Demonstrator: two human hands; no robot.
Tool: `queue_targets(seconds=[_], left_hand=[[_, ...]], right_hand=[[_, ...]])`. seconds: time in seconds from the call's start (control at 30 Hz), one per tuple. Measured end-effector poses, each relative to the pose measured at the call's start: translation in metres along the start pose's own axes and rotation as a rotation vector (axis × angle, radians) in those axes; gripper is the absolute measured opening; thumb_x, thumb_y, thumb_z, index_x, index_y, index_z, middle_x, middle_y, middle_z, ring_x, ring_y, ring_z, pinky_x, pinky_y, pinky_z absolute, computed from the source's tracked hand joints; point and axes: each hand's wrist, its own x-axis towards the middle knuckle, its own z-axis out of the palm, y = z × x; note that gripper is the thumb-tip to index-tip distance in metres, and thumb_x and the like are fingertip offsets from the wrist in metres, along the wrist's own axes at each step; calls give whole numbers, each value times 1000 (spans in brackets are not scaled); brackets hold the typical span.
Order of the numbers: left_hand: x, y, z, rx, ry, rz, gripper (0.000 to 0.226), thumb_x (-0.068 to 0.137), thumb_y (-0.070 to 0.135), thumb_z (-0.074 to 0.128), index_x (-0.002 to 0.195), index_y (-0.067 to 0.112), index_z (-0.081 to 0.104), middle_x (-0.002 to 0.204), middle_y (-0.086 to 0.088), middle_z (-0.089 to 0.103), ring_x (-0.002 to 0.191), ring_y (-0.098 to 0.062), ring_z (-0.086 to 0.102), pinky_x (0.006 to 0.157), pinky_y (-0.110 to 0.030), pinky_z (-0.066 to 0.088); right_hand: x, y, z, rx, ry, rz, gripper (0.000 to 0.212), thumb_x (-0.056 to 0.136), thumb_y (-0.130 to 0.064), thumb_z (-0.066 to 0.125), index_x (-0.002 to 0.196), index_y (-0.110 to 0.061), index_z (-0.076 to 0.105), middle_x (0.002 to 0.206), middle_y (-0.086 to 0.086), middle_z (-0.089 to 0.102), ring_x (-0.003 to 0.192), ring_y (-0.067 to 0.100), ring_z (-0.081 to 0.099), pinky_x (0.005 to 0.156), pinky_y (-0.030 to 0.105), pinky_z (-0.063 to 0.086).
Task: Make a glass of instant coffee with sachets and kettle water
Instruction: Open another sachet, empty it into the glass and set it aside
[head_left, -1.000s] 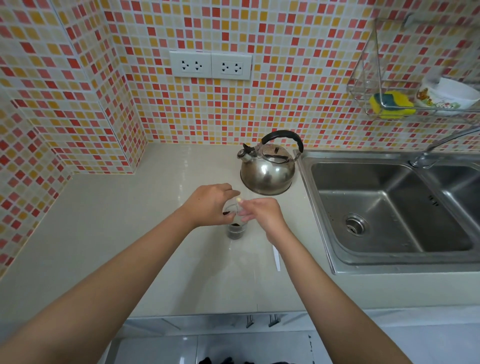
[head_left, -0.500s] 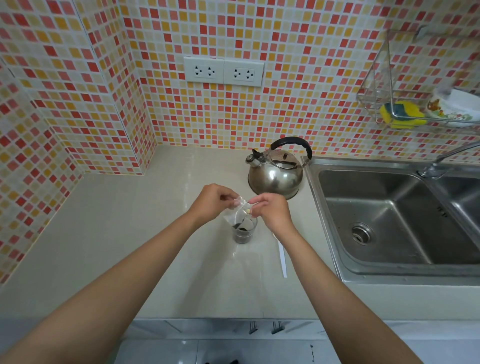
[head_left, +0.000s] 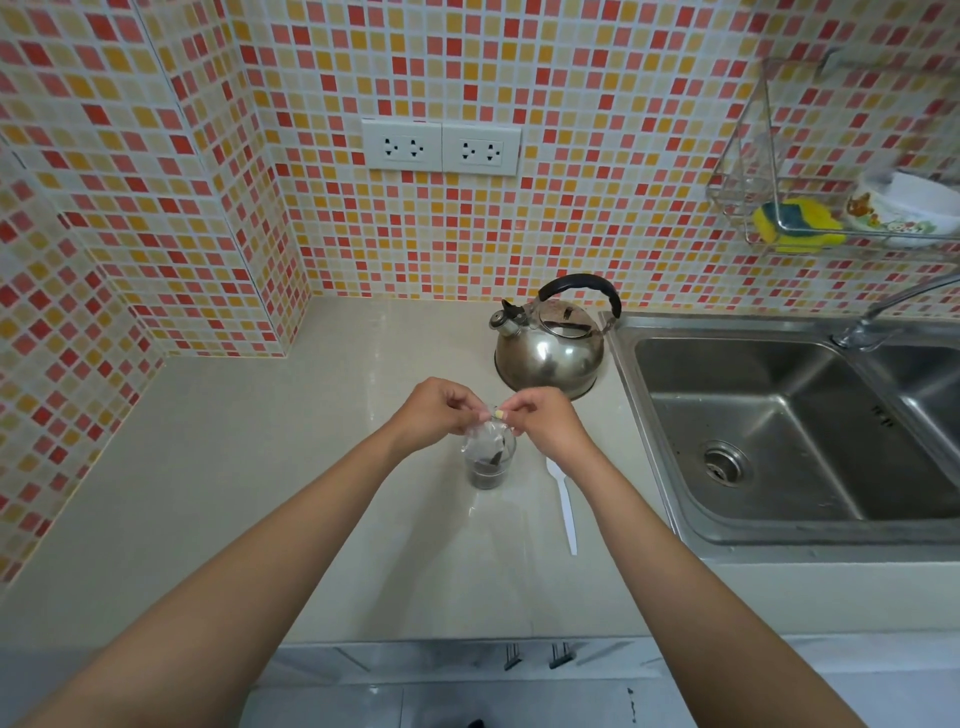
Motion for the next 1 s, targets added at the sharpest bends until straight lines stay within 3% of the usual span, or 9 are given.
queue_targets(seconds=[0.17, 0.33, 0.53, 0.63, 0.7, 0.77, 0.87, 1.0], left_hand=[[-3, 2, 0, -97, 33, 12, 7, 83, 5, 70, 85, 9, 76, 71, 0, 72, 60, 1, 67, 61, -12, 53], [-7, 2, 0, -70, 24, 21, 15, 82, 0, 64, 80, 10, 76, 78, -10, 72, 64, -4, 64, 65, -12, 53], [-10, 2, 7, -60, 56, 75, 16, 80, -6, 63, 78, 3, 76, 78, -14, 71, 69, -10, 63, 73, -18, 52], [-10, 1, 7, -81, 69, 75, 11, 81, -3, 66, 81, 2, 76, 77, -15, 71, 68, -12, 64, 74, -20, 53], [-10, -1, 4, -101, 48, 65, 5, 81, 5, 72, 84, 4, 77, 78, -15, 72, 66, -8, 65, 70, -16, 54], [-11, -3, 1, -124, 69, 41, 13, 79, 11, 76, 87, 1, 77, 81, -17, 73, 64, -7, 66, 66, -15, 55], [-12, -5, 0, -159, 104, 22, 19, 78, 12, 77, 89, -4, 76, 79, -17, 72, 59, -6, 67, 65, -17, 58], [-13, -2, 4, -118, 102, 22, 16, 83, 6, 72, 90, -8, 72, 81, -21, 69, 68, -22, 65, 78, -33, 58]], right_hand=[[0, 0, -3, -49, -26, -37, 11, 82, -4, 68, 90, 3, 70, 61, -1, 58, 54, 6, 51, 63, 22, 45], [-1, -2, -3, -133, -54, -90, 10, 82, -6, 68, 87, 2, 70, 69, 8, 58, 63, 14, 50, 68, 30, 43], [-3, -2, 0, -220, -42, -179, 6, 83, -4, 65, 84, 1, 68, 75, 9, 59, 60, 9, 47, 60, 22, 40], [-3, 0, -2, -206, -23, -182, 8, 82, -6, 67, 86, 1, 71, 76, 9, 62, 65, 13, 52, 65, 24, 44], [-3, 1, -7, -147, -40, -160, 10, 82, -5, 68, 89, 0, 72, 72, 7, 65, 63, 9, 55, 63, 20, 46], [-3, 3, -11, -99, -53, -131, 10, 82, -4, 68, 90, 1, 72, 64, 2, 63, 51, -1, 53, 54, 9, 44], [-3, 5, -12, -104, -25, -118, 9, 83, -5, 67, 88, 0, 73, 59, -3, 60, 43, -4, 51, 47, 4, 40], [-3, 6, -8, -147, 5, -142, 8, 83, -5, 66, 85, -1, 73, 58, -7, 58, 49, 0, 49, 47, 4, 38]])
